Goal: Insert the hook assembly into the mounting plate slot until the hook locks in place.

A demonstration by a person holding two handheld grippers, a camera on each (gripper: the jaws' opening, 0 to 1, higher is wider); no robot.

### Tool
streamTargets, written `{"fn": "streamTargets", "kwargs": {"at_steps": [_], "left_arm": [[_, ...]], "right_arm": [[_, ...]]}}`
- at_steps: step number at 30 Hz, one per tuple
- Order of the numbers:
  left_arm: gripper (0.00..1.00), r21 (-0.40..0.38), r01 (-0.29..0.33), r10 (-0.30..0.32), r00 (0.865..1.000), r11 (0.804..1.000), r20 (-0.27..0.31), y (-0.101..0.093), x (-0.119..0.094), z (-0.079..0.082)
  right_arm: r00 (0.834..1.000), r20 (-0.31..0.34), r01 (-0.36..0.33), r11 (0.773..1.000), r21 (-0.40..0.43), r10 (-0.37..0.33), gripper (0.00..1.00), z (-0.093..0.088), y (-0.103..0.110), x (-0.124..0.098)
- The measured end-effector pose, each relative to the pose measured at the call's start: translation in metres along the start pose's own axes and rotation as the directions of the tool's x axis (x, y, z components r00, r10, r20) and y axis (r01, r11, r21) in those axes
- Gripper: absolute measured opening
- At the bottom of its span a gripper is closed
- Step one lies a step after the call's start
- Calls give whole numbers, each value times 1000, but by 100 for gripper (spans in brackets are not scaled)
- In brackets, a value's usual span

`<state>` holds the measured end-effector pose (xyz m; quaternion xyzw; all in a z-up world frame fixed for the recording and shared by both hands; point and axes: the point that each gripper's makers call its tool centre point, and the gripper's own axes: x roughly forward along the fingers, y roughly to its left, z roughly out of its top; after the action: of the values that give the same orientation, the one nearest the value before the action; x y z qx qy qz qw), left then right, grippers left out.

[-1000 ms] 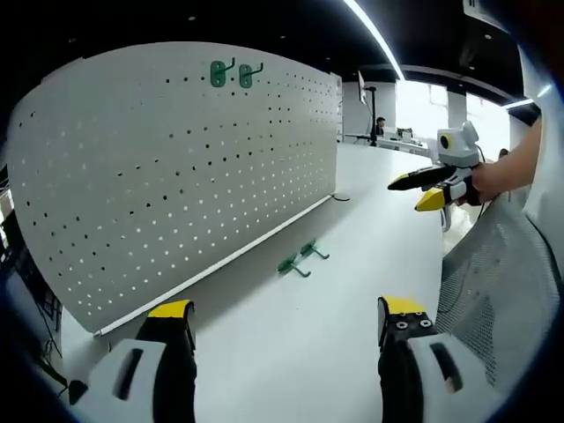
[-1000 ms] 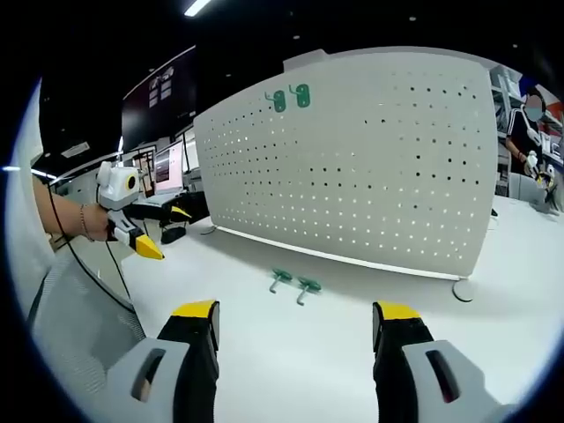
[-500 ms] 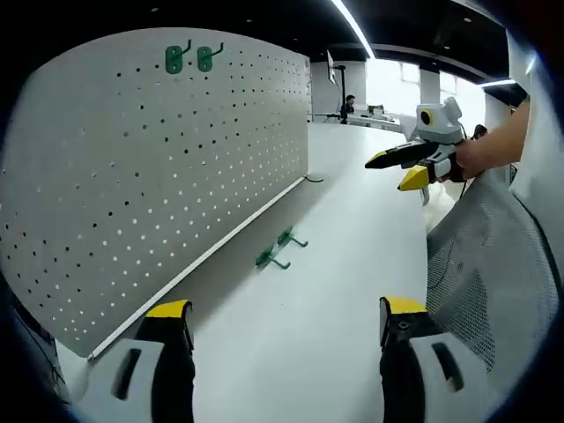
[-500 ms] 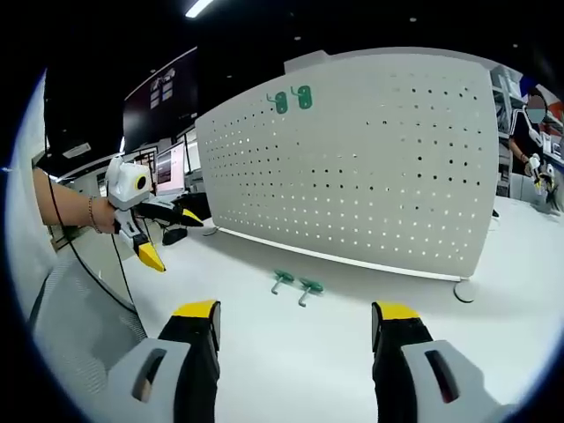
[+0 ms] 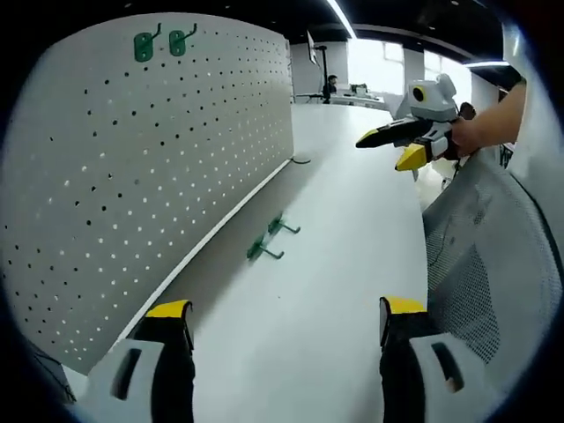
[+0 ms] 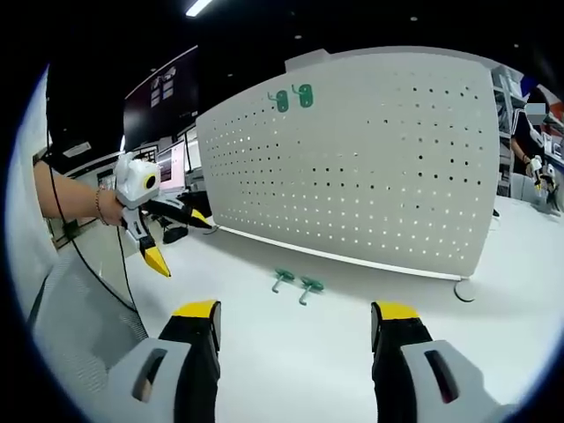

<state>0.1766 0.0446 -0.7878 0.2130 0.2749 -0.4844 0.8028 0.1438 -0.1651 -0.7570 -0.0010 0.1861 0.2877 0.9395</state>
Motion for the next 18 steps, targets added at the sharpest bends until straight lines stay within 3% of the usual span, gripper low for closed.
{"fn": "streamTargets", "kwargs": {"at_steps": [18], "left_arm": [[89, 75, 49, -45, 997, 996, -57, 6, 19, 7]], "right_arm": [[1000, -20, -12, 1000, -1, 12, 68, -5, 3, 1]]}}
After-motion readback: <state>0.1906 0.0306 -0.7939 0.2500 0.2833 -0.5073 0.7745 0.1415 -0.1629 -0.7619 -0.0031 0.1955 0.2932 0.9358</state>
